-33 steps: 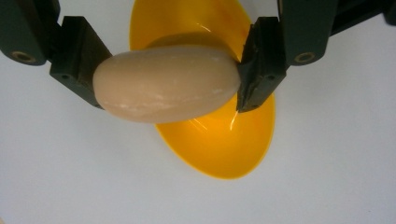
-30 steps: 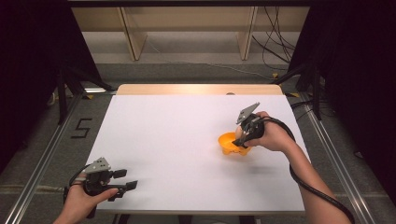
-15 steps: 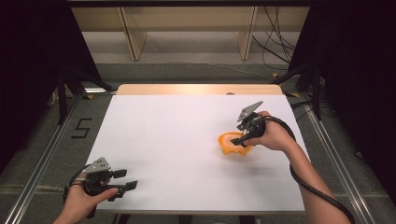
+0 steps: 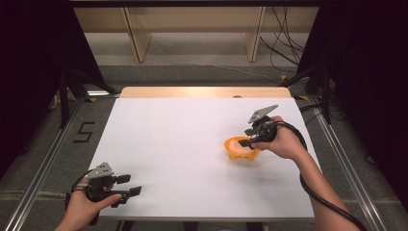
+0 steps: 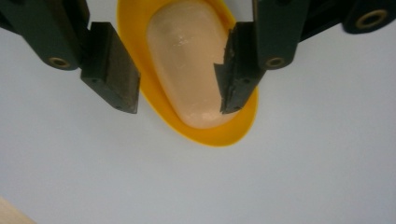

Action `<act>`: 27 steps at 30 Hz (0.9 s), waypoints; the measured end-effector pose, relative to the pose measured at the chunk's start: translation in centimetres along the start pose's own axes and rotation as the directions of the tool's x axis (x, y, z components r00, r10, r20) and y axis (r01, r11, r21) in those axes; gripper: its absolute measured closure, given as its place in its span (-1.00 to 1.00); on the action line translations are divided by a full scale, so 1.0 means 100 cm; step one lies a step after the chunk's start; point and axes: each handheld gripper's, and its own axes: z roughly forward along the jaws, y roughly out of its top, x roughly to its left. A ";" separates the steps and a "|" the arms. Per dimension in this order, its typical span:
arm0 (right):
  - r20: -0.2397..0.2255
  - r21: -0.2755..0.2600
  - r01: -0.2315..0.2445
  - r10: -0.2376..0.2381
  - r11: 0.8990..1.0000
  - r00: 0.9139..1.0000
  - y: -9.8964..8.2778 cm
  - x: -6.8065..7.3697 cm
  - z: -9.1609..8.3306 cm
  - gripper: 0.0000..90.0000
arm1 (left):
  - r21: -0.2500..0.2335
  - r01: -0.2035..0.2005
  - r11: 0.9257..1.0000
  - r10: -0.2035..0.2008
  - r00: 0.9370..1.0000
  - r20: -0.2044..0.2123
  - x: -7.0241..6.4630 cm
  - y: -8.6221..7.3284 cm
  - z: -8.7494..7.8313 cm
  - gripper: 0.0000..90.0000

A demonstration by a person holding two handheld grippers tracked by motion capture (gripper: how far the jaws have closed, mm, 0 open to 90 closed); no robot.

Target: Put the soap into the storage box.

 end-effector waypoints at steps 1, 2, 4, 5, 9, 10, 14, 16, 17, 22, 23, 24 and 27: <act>0.006 -0.004 -0.020 0.020 1.000 1.000 -0.001 0.001 -0.003 0.15 | 0.001 -0.001 1.000 0.001 1.000 -0.001 0.000 0.000 0.000 -0.33; 0.011 -0.026 -0.026 0.026 0.999 1.000 -0.003 0.003 -0.004 0.17 | 0.001 -0.002 1.000 0.002 1.000 0.000 0.000 0.000 0.000 -0.33; 0.024 -0.062 -0.019 0.020 0.998 1.000 -0.008 0.005 -0.006 0.24 | 0.000 0.000 1.000 0.000 1.000 0.000 0.000 0.000 0.000 -0.33; 0.026 -0.055 -0.031 0.032 0.998 0.999 -0.010 0.007 -0.009 0.28 | 0.000 -0.001 1.000 0.001 1.000 -0.001 0.000 0.000 0.000 -0.33; 0.060 -0.093 -0.046 0.052 0.995 0.997 -0.022 0.012 -0.017 0.43 | 0.011 -0.006 1.000 0.006 1.000 -0.002 0.000 0.000 0.000 -0.33; 0.075 -0.097 -0.066 0.073 0.993 0.994 -0.026 0.014 -0.019 0.48 | 0.010 -0.007 1.000 0.007 1.000 -0.005 0.000 0.000 0.000 -0.33; 0.101 -0.110 -0.139 0.150 0.984 0.983 -0.041 0.020 -0.025 0.60 | 0.010 -0.001 1.000 0.001 1.000 -0.001 0.000 0.000 0.000 -0.33; 0.116 -0.120 -0.168 0.182 0.978 0.976 -0.049 0.022 -0.028 0.61 | 0.004 0.001 1.000 -0.001 1.000 -0.003 -0.001 0.000 0.001 -0.33; 0.108 -0.097 -0.167 0.177 0.981 0.978 -0.051 0.022 -0.032 0.61 | 0.005 0.003 1.000 -0.003 1.000 -0.003 -0.001 -0.001 0.001 -0.33; 0.134 -0.088 -0.195 0.205 0.977 0.970 -0.070 0.025 -0.036 0.61 | 0.005 0.004 1.000 -0.004 1.000 -0.005 -0.001 -0.001 0.001 -0.33; 0.138 -0.101 -0.214 0.227 0.972 0.964 -0.073 0.026 -0.036 0.61 | 0.010 0.002 1.000 -0.002 1.000 -0.010 -0.001 -0.001 0.001 -0.33; 0.138 -0.101 -0.214 0.227 0.972 0.964 -0.073 0.026 -0.036 0.61 | 0.010 0.002 1.000 -0.002 1.000 -0.010 -0.001 -0.001 0.001 -0.33; 0.178 -0.137 -0.216 0.239 0.967 0.955 -0.090 0.029 -0.033 0.61 | 0.014 -0.002 1.000 0.002 1.000 -0.008 0.000 -0.001 0.001 -0.33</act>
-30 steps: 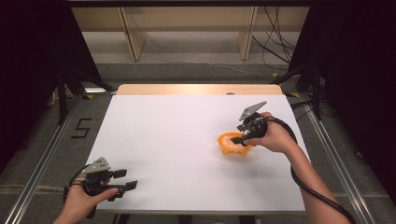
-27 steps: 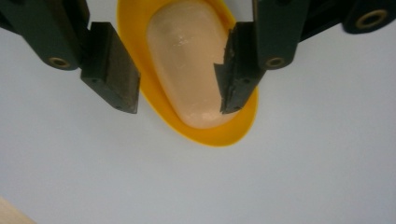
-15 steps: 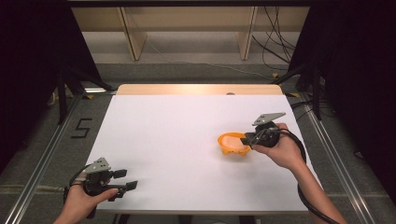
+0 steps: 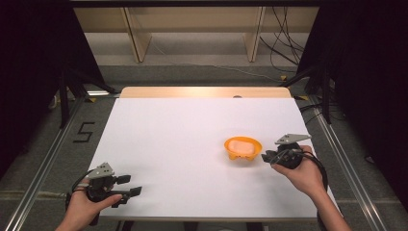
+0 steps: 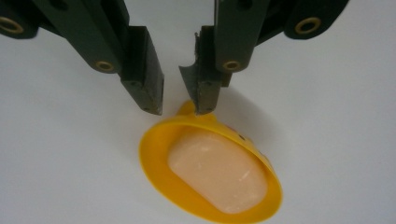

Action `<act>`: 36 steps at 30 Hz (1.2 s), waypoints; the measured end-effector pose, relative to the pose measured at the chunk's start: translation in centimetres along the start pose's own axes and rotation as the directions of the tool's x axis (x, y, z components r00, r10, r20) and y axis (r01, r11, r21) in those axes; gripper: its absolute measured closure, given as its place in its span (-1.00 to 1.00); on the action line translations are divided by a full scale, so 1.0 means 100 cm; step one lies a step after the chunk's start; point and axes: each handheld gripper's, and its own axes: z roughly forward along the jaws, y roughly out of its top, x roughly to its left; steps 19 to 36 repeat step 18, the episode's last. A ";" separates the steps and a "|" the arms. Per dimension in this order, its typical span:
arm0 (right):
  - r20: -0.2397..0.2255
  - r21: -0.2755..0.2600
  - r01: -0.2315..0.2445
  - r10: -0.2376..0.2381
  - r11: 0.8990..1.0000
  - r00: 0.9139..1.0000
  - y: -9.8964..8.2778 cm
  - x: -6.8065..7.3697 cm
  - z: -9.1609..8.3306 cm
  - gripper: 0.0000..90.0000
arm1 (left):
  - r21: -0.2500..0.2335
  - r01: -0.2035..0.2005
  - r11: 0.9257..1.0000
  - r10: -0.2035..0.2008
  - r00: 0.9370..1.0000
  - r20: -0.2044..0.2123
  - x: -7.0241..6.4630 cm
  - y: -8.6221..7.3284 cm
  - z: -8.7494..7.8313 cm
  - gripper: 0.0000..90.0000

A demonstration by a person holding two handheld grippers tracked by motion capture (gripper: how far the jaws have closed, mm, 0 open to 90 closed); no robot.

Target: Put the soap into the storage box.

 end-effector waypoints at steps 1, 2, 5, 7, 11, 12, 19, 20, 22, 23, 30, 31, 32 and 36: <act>0.007 0.004 -0.006 0.006 1.000 1.000 -0.004 0.000 -0.001 0.60 | -0.001 0.001 1.000 -0.001 1.000 0.000 0.000 0.000 0.000 -0.33; 0.020 0.006 -0.025 0.025 1.000 0.999 -0.008 0.001 -0.002 0.59 | -0.001 0.001 1.000 -0.001 1.000 0.000 0.000 0.000 0.000 -0.33; 0.041 -0.059 -0.038 0.041 0.997 0.998 -0.020 0.000 -0.001 0.55 | 0.001 0.001 1.000 -0.001 1.000 0.000 0.000 0.000 0.000 -0.33; 0.057 -0.066 -0.118 0.122 0.991 0.991 -0.028 0.004 -0.004 0.50 | 0.003 -0.003 1.000 0.003 1.000 -0.010 -0.001 0.000 0.000 -0.33; 0.084 -0.097 -0.121 0.129 0.988 0.988 -0.033 0.002 -0.009 0.37 | 0.009 -0.009 1.000 0.009 1.000 0.007 0.000 0.001 0.001 -0.33; 0.085 -0.094 -0.142 0.150 0.985 0.985 -0.035 0.005 -0.008 0.33 | 0.008 -0.008 1.000 0.008 1.000 0.007 0.000 0.001 0.001 -0.33; 0.097 -0.073 -0.104 0.111 0.992 0.989 -0.040 0.003 0.001 0.24 | -0.006 -0.002 1.000 0.002 1.000 0.001 -0.001 0.001 0.001 -0.33; 0.097 -0.073 -0.104 0.111 0.992 0.989 -0.040 0.003 0.001 0.24 | -0.006 -0.002 1.000 0.002 1.000 0.001 -0.001 0.001 0.001 -0.33; 0.097 -0.073 -0.104 0.111 0.992 0.989 -0.040 0.003 0.001 0.24 | -0.006 -0.002 1.000 0.002 1.000 0.001 -0.001 0.001 0.001 -0.33; 0.097 -0.073 -0.104 0.111 0.992 0.989 -0.040 0.003 0.001 0.24 | -0.006 -0.002 1.000 0.002 1.000 0.001 -0.001 0.001 0.001 -0.33; 0.097 -0.073 -0.104 0.111 0.992 0.989 -0.040 0.003 0.001 0.24 | -0.006 -0.002 1.000 0.002 1.000 0.001 -0.001 0.001 0.001 -0.33; 0.097 -0.073 -0.104 0.111 0.992 0.989 -0.040 0.003 0.001 0.24 | -0.006 -0.002 1.000 0.002 1.000 0.001 -0.001 0.001 0.001 -0.33; 0.097 -0.073 -0.104 0.111 0.992 0.989 -0.040 0.003 0.001 0.24 | -0.006 -0.002 1.000 0.002 1.000 0.001 -0.001 0.001 0.001 -0.33; 0.097 -0.073 -0.104 0.111 0.992 0.989 -0.040 0.003 0.001 0.24 | -0.006 -0.002 1.000 0.002 1.000 0.001 -0.001 0.001 0.001 -0.33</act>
